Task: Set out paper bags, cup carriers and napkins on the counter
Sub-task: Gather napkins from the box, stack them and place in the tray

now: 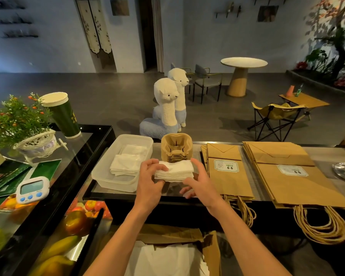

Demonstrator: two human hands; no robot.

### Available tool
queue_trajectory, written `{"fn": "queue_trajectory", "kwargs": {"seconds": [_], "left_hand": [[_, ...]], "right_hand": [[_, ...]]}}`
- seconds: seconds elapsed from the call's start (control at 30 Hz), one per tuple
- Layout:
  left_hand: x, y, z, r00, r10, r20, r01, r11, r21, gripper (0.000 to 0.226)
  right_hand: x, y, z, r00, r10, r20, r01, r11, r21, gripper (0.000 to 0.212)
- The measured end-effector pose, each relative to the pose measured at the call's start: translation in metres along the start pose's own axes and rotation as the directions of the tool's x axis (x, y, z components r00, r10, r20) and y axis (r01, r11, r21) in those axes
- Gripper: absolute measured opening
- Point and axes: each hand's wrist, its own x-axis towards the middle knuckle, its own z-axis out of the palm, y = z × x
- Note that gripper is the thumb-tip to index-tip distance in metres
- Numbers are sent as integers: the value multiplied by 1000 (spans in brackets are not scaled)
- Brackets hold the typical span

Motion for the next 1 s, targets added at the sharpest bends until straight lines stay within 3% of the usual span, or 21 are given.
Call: {"fn": "queue_trajectory", "kwargs": {"seconds": [0.1,0.27,0.37,0.43,0.5,0.57,0.6,0.7,0.77,0.93,1.0], "left_hand": [[2,3,-6,1000,11,-18,-11,1000,-18,58],[1,13,-18,999,-12,-33,9,994,-109,52],[7,21,-29,966,-258,-30,235,916,-326,60],[13,26,-39,913,-407,34,389,839,-381,41],[15,25,-51,878,-472,78,452,766,-456,17],[18,23,-67,853,-514,91,477,699,-533,18],[22,21,-76,846,-525,94,492,700,-518,23],[40,9,-100,869,-493,34,489,847,-208,32],[52,3,-116,890,-456,-10,455,890,-35,31],[75,-12,-147,906,-424,3,417,891,179,36],[82,-18,-150,904,-428,19,408,874,262,38]], "right_hand": [[0,-10,4,999,44,9,-45,983,176,46],[13,-20,16,985,63,-162,-41,990,133,42],[20,-26,24,983,-8,-181,24,996,82,37],[24,-31,33,984,-56,-169,61,998,20,37],[29,-36,45,983,-99,-156,89,994,-71,39],[35,-39,59,979,-135,-150,114,984,-140,37],[38,-42,67,979,-148,-144,123,978,-169,36],[48,-53,87,987,-150,-64,123,944,-308,34],[55,-63,99,992,-124,-8,111,914,-390,35],[77,-79,126,994,-56,96,97,854,-511,43],[84,-80,133,985,-32,170,130,786,-604,44]]}}
